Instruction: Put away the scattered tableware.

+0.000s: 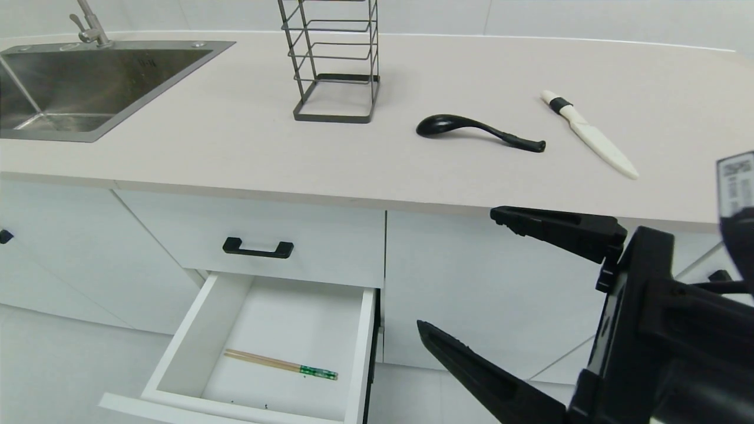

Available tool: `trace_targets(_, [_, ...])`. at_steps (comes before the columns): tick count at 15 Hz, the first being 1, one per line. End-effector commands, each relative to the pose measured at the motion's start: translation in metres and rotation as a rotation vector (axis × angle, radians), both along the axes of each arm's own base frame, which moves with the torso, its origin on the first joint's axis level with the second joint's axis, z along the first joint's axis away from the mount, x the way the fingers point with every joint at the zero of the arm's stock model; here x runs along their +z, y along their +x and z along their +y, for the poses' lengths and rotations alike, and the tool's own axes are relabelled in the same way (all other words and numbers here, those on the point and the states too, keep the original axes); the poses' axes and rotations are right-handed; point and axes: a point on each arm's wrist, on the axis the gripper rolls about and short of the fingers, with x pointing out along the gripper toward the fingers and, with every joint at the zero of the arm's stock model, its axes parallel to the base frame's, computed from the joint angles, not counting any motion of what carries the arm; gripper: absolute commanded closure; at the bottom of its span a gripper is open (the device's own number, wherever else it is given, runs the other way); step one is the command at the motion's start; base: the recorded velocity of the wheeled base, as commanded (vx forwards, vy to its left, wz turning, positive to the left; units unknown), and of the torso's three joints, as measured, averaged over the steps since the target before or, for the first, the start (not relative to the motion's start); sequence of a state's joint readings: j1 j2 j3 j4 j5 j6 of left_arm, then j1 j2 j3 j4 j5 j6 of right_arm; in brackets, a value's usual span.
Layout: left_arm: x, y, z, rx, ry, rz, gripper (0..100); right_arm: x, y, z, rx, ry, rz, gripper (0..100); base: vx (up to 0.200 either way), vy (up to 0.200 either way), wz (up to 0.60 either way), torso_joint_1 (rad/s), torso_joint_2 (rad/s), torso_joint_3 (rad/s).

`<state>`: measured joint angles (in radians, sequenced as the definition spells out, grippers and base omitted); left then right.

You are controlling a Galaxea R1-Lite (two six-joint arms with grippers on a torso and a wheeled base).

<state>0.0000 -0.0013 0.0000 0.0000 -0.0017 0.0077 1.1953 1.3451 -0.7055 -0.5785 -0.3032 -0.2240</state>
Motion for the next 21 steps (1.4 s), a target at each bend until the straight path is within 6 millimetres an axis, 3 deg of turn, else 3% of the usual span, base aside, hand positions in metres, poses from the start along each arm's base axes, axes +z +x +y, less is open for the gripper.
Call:
trace_targets(1, [0.000,0.000,0.000,0.000,0.000,0.003,0,0.001,0.001,0.001,0.001,0.002,-0.002,0,0.000,0.000,0.00,0.163,-0.45,-0.281])
trace_targets(7, [0.000,0.000,0.000,0.000,0.000,0.001,0,-0.008,0.017,0.002,-0.064,-0.028,0.020,0,0.000,0.000,0.00,0.196,-0.48,-0.277])
trace_targets(11, [0.000,0.000,0.000,0.000,0.000,0.001,0,-0.018,0.041,0.025,-0.113,-0.069,0.048,0,0.000,0.000,0.00,0.223,-0.50,-0.282])
trace_targets(18, [0.000,0.000,0.000,0.000,0.002,0.001,0,-0.032,0.056,0.044,-0.118,-0.117,0.078,0,0.000,0.000,0.00,0.246,-0.54,-0.294])
trace_targets(21, [0.000,0.000,0.000,0.000,0.000,0.001,0,-0.052,0.066,0.061,-0.004,-0.108,0.192,0,0.000,0.000,0.00,0.150,-0.31,-0.168])
